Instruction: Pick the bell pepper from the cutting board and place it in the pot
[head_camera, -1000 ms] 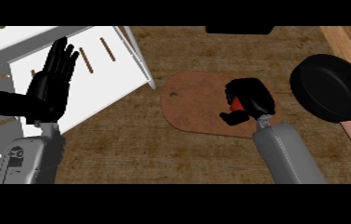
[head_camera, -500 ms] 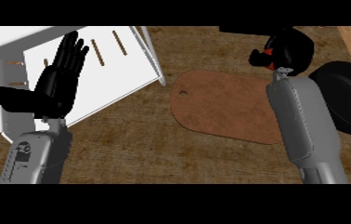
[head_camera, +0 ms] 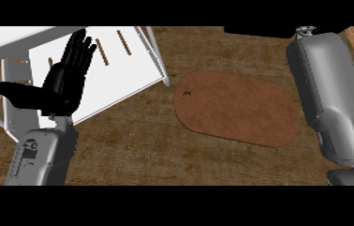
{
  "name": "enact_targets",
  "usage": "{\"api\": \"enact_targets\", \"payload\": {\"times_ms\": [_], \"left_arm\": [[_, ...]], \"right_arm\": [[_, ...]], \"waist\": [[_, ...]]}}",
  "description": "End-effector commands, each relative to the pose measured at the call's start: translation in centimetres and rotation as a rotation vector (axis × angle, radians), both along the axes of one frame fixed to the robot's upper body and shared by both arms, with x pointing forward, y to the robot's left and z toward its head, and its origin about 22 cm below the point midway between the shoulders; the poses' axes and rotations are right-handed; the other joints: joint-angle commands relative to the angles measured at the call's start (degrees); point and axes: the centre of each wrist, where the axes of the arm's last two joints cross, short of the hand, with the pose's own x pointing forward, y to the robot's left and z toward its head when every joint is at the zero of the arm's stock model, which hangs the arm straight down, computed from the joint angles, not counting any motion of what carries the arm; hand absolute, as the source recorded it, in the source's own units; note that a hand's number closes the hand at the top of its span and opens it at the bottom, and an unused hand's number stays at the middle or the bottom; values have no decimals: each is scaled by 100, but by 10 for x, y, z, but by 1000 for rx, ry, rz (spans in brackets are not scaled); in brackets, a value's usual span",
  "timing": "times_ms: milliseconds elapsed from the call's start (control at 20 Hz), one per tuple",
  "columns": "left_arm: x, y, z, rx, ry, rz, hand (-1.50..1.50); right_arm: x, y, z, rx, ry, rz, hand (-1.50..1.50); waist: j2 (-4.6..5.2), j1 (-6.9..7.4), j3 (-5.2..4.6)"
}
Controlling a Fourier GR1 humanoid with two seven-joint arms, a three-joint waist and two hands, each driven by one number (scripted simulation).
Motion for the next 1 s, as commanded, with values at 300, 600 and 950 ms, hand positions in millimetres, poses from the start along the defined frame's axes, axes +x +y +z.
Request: {"api": "enact_targets", "payload": {"times_ms": [300, 600, 950], "left_arm": [[-7, 11, -13, -3, 33, 59, 0], [-7, 28, -15, -17, 45, 112, 0], [-21, 27, -20, -17, 45, 134, 0]], "right_arm": [[18, -5, 15, 24, -69, -320, 150], [14, -38, 8, 55, -27, -347, 150], [-17, -85, -37, 57, -73, -314, 150]], "waist": [[-129, -359, 24], [-184, -583, 24], [-238, -684, 27]]}}
